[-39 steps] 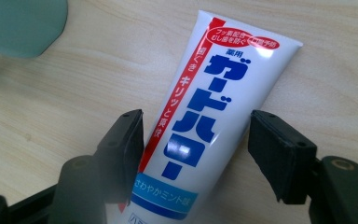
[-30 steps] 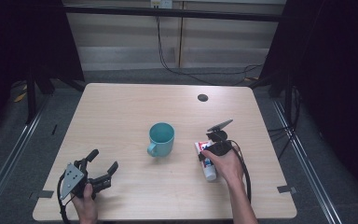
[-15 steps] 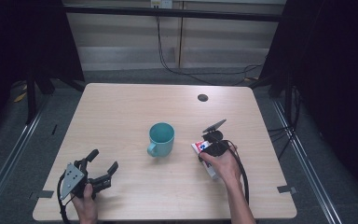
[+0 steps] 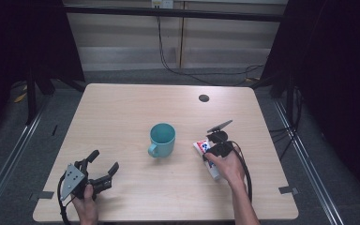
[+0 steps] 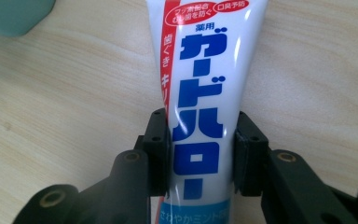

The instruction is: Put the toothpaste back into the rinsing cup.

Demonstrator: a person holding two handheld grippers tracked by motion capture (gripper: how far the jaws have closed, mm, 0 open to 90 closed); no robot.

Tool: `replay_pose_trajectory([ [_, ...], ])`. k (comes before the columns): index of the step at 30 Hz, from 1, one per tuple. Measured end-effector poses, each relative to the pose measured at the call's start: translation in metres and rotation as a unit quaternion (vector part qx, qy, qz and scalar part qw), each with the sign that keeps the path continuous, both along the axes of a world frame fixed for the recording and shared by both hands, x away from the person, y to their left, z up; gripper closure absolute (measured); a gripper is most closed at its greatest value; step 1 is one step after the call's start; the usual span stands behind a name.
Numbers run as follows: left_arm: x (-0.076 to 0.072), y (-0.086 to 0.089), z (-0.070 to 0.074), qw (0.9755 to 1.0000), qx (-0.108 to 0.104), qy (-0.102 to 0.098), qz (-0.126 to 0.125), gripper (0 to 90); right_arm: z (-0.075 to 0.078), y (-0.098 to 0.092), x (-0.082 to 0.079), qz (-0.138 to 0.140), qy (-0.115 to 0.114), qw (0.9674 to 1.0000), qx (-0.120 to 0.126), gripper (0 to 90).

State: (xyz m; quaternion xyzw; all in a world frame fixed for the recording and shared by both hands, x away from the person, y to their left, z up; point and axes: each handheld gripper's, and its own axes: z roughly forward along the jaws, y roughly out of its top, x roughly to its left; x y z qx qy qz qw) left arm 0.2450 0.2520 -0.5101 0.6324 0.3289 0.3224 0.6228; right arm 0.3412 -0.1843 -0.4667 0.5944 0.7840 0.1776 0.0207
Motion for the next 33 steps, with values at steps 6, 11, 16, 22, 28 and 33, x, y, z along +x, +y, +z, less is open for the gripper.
replay_pose_trajectory([
  [6, 0.0, 0.0, 0.0, 1.0, 0.002, 0.0, 0.0, 15.5, 0.001, -0.004, -0.004, 0.001, -0.005, 0.9999, 0.01, 66.7],
  [11, 0.0, 0.0, 0.0, 1.0, 0.002, 0.0, 0.0, 15.5, 0.004, -0.007, -0.007, 0.001, -0.017, 0.9997, 0.019, 67.2],
  [16, 0.0, 0.0, 0.0, 1.0, 0.002, 0.0, 0.0, 15.5, 0.008, -0.007, -0.009, -0.001, -0.024, 0.9994, 0.023, 67.6],
  [22, 0.0, 0.0, 0.0, 1.0, 0.002, 0.0, 0.0, 15.5, 0.012, -0.014, -0.011, -0.008, -0.041, 0.9967, 0.069, 67.9],
  [28, 0.0, 0.0, 0.0, 1.0, 0.001, 0.0, 0.0, 15.5, 0.017, -0.017, -0.014, -0.013, -0.059, 0.9959, 0.067, 68.2],
  [33, 0.0, 0.0, 0.0, 1.0, 0.002, 0.0, 0.0, 15.5, 0.02, -0.025, -0.016, -0.026, -0.083, 0.9924, 0.087, 68.2],
])
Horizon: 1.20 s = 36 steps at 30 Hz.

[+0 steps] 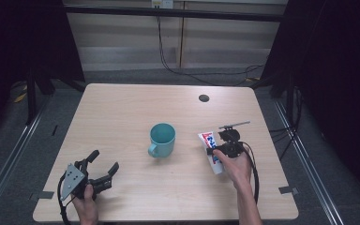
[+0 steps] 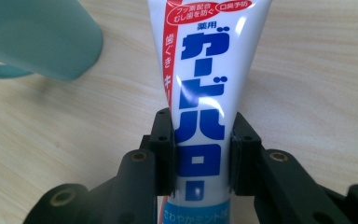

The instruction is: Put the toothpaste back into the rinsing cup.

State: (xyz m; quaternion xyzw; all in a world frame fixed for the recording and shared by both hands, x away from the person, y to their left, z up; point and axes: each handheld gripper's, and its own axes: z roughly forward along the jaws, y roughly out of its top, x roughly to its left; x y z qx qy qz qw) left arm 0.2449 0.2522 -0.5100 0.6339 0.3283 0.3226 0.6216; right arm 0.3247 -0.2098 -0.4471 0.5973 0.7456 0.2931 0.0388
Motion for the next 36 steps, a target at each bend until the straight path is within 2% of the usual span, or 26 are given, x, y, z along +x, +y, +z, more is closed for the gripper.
replay_pose_trajectory([
  [2, 0.0, 0.0, 0.0, 1.0, 0.0, 0.0, 0.0, 15.5, 0.0, -0.001, 0.0, 0.002, -0.003, 1.0, 0.005, 68.2],
  [4, 0.0, 0.0, 0.0, 1.0, 0.0, 0.0, 0.0, 15.5, 0.002, -0.002, -0.002, 0.002, -0.018, 0.9998, 0.002, 68.2],
  [5, 0.0, 0.0, 0.0, 1.0, 0.0, 0.0, 0.0, 15.5, 0.002, -0.002, -0.002, 0.002, -0.018, 0.9998, 0.002, 68.2],
  [6, 0.0, 0.0, 0.0, 1.0, 0.0, 0.0, 0.0, 15.5, 0.003, -0.003, -0.003, 0.003, -0.029, 0.9996, 0.003, 68.2],
  [11, 0.0, 0.0, 0.0, 1.0, 0.0, 0.0, 0.0, 15.5, 0.004, -0.006, -0.005, -0.005, -0.044, 0.999, 0.012, 68.3],
  [19, 0.0, 0.0, 0.0, 1.0, 0.0, 0.0, 0.0, 15.5, 0.006, -0.007, -0.01, 0.007, -0.071, 0.9973, 0.018, 68.3],
  [24, 0.0, 0.0, 0.0, 1.0, -0.002, 0.001, -0.002, 15.5, 0.009, -0.008, -0.015, 0.011, -0.101, 0.9944, 0.028, 68.3],
  [29, 0.0, -0.001, 0.0, 1.0, -0.002, 0.0, -0.002, 15.5, 0.011, -0.008, -0.018, 0.009, -0.12, 0.9924, 0.027, 68.4],
  [30, 0.0, -0.001, 0.0, 1.0, -0.002, 0.0, -0.002, 15.5, 0.011, -0.008, -0.019, 0.009, -0.134, 0.9905, 0.029, 68.5],
  [35, 0.0, 0.0, 0.0, 1.0, -0.002, 0.0, -0.002, 15.5, 0.013, -0.011, -0.021, 0.002, -0.148, 0.9881, 0.044, 68.5],
  [36, 0.0, -0.001, 0.0, 1.0, -0.001, 0.0, -0.002, 15.5, 0.013, -0.011, -0.022, 0.003, -0.158, 0.9862, 0.048, 68.5],
])
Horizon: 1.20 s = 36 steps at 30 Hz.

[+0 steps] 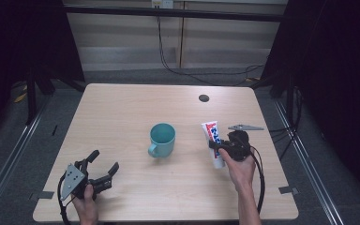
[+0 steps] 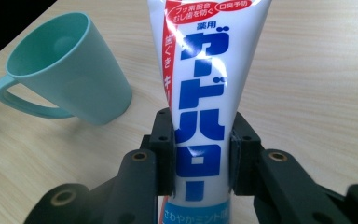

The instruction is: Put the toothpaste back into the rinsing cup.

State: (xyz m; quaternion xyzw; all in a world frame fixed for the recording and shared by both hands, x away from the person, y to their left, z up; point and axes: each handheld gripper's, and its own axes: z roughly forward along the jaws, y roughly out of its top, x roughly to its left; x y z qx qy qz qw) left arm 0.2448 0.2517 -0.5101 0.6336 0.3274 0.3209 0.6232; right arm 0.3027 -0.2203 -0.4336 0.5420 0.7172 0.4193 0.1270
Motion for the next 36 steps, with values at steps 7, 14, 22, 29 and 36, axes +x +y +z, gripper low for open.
replay_pose_trajectory([
  [7, 0.0, 0.0, 0.0, 1.0, 0.0, 0.0, 0.0, 15.5, 0.005, 0.001, -0.004, 0.001, -0.041, 0.999, 0.014, 68.6],
  [14, 0.0, 0.0, 0.0, 1.0, 0.0, 0.0, 0.0, 15.5, 0.011, 0.003, -0.007, 0.015, -0.082, 0.9962, 0.023, 68.5],
  [22, 0.0, 0.0, 0.0, 1.0, 0.0, 0.0, 0.0, 15.5, 0.013, 0.007, -0.012, 0.021, -0.133, 0.9902, 0.036, 68.5],
  [29, 0.0, 0.0, 0.0, 1.0, 0.0, 0.0, 0.0, 15.5, 0.017, 0.008, -0.015, 0.022, -0.163, 0.9852, 0.048, 68.5],
  [36, 0.0, 0.0, 0.0, 1.0, 0.0, 0.0, 0.0, 15.5, 0.018, 0.008, -0.016, 0.021, -0.19, 0.9796, 0.063, 68.5],
])
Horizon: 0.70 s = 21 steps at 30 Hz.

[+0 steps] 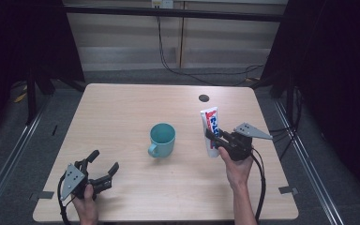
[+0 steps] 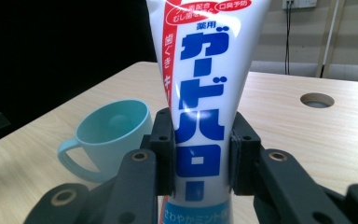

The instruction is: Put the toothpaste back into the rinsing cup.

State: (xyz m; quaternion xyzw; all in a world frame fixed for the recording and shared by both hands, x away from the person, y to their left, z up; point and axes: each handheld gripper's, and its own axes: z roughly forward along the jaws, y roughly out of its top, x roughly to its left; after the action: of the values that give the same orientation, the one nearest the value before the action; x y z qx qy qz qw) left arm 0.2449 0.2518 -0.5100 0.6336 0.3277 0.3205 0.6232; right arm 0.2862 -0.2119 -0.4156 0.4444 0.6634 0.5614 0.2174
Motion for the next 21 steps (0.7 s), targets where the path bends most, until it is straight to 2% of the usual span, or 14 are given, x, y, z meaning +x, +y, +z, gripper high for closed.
replay_pose_trajectory([
  [21, 0.0, 0.0, 0.0, 1.0, 0.002, 0.0, 0.002, 15.5, 0.006, 0.01, 0.012, 0.021, -0.008, 0.9997, 0.008, 68.3],
])
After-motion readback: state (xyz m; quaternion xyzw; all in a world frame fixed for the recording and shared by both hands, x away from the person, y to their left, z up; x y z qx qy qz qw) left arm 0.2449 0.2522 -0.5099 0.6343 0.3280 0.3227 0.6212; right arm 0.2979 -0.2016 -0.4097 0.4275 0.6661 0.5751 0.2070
